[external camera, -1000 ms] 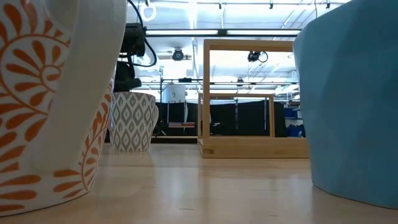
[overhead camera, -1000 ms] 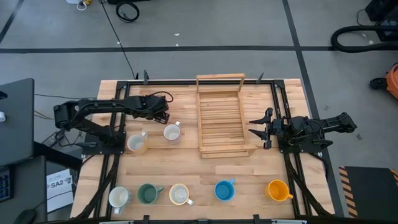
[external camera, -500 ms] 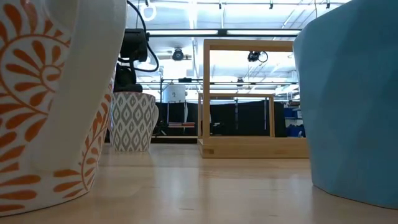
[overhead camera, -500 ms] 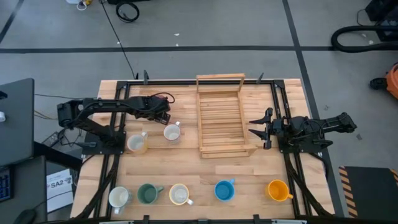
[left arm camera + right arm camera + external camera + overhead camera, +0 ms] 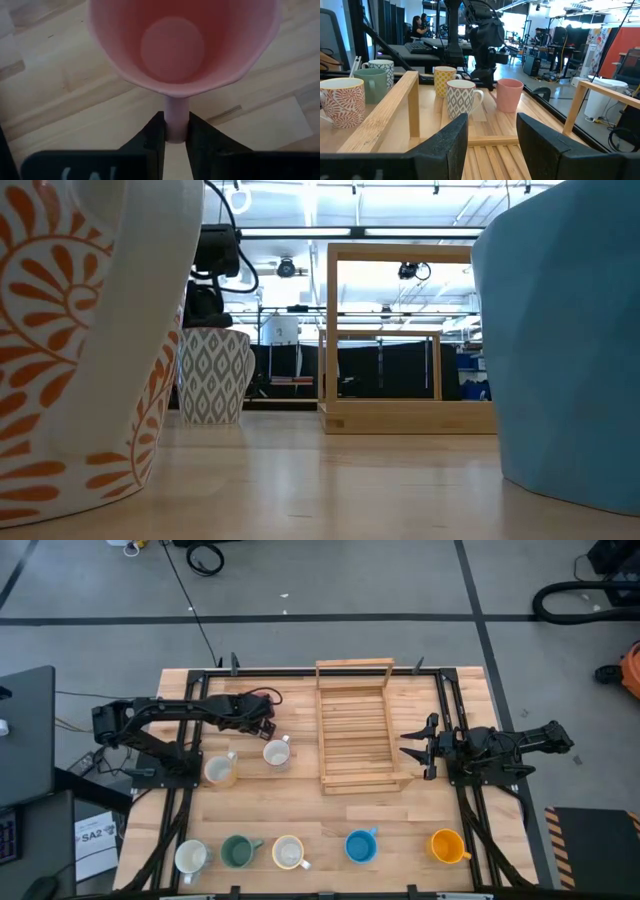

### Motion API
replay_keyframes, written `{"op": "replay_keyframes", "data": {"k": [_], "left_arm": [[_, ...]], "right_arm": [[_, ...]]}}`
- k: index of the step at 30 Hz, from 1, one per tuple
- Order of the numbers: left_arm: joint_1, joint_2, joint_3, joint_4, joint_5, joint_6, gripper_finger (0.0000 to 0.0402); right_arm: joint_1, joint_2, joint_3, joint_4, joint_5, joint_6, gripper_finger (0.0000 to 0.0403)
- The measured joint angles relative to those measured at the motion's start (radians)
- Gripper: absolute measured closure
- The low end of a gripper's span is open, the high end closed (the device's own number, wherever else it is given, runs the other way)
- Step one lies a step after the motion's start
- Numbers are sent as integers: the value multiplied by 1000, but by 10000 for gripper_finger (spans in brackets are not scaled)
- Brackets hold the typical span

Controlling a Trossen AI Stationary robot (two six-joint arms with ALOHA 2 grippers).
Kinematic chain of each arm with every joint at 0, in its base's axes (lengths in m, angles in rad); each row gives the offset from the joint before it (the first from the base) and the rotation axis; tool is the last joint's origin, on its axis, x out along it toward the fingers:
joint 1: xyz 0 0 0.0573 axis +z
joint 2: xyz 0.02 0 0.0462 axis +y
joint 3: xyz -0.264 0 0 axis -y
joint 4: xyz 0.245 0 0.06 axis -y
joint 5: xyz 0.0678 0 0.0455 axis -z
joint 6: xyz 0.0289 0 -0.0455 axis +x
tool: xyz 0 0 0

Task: Place coffee mugs
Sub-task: Put the pink mug on the shelf

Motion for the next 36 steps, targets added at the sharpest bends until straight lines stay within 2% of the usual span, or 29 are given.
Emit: {"op": "replay_keyframes", "data": {"k": [7,12,20,28,36], "left_arm": [[0,0,15,22,5,80,342],[-2,0,93,26,6,167,342],[-1,0,286,26,71,359,342],[1,18,491,26,83,465,342],[2,175,709,14,164,584,342]], "right_arm": [[0,0,0,0,0,0,229],[0,0,0,0,0,0,229],[0,0,0,0,0,0,229],[0,0,0,0,0,0,229],[0,0,0,0,0,0,229]]}}
